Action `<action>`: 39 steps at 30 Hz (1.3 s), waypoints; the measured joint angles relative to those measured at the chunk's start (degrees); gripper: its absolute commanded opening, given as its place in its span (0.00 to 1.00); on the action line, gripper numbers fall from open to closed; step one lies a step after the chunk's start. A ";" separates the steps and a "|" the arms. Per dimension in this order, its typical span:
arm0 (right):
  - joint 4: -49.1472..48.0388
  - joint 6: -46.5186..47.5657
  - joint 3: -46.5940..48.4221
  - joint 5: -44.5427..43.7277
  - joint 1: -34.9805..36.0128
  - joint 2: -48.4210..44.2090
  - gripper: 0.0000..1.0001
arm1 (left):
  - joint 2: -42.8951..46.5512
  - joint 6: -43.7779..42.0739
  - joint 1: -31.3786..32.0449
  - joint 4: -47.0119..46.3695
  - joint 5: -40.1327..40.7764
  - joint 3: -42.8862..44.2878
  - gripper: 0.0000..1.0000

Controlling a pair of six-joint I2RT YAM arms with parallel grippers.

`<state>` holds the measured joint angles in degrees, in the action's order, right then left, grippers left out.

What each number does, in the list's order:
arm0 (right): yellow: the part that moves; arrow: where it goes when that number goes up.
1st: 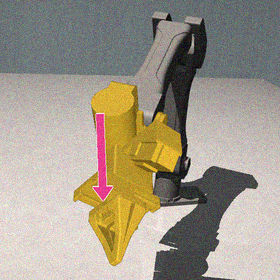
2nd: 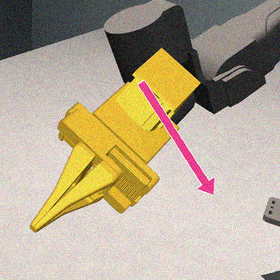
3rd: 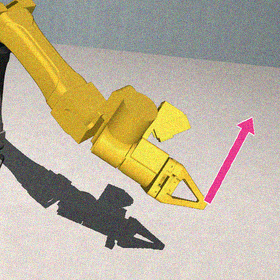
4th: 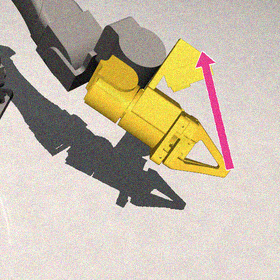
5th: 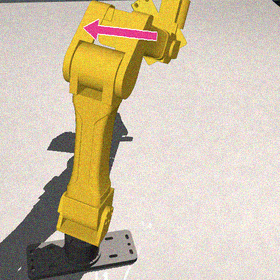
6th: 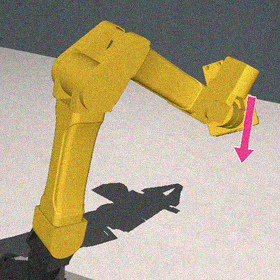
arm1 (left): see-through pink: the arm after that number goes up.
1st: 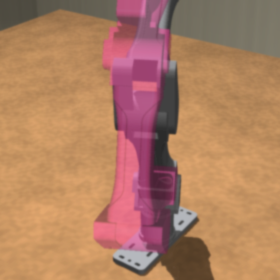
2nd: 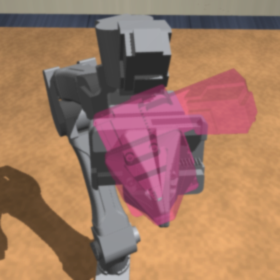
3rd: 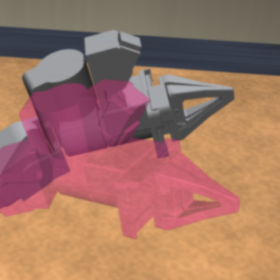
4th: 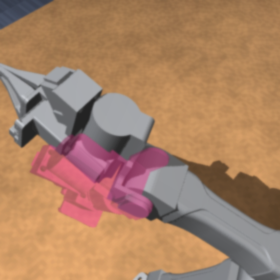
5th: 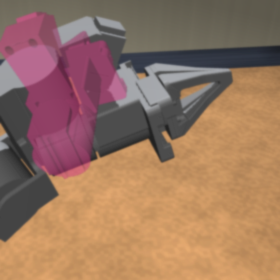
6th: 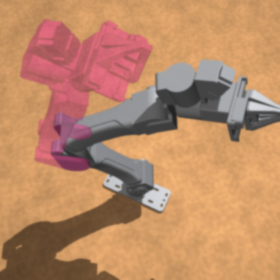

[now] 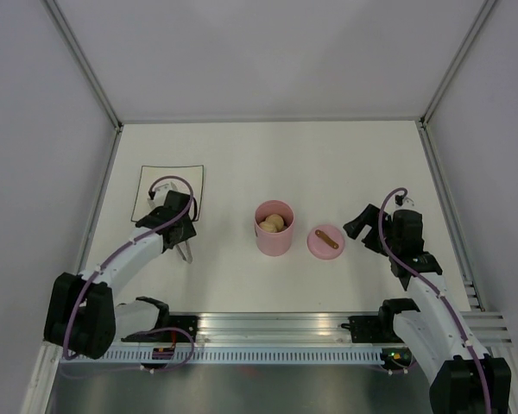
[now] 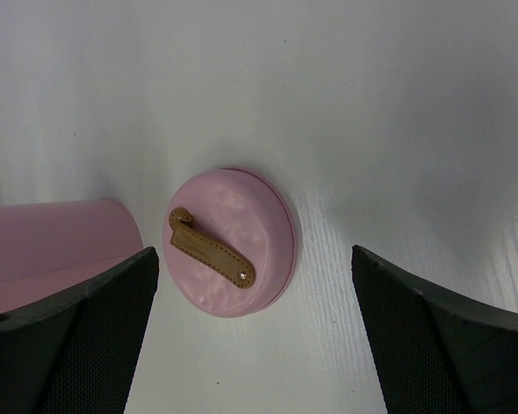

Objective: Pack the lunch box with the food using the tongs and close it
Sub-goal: Put down the clamp, then pick up the lid of the lunch box with the right arm

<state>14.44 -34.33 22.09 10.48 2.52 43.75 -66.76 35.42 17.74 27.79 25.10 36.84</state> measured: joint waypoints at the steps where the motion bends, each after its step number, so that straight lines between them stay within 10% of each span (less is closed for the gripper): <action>1: 0.24 0.11 0.00 -0.07 0.00 0.02 0.98 | -1.92 0.02 0.00 0.61 -0.04 0.83 0.60; 8: 1.66 0.68 0.00 -0.94 0.00 0.00 0.98 | -11.85 0.11 0.00 3.10 -1.51 5.66 0.61; 23: 4.39 6.73 6.19 2.71 0.46 2.47 0.93 | -4.83 -0.83 0.00 9.40 -4.92 12.63 0.99; 39: -0.46 27.50 14.58 0.24 13.38 14.47 0.88 | 8.96 -12.55 -0.02 15.04 -25.59 30.45 1.00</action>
<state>13.98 -6.83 36.67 10.72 15.90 58.22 -57.80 22.87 17.72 42.83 -0.49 67.29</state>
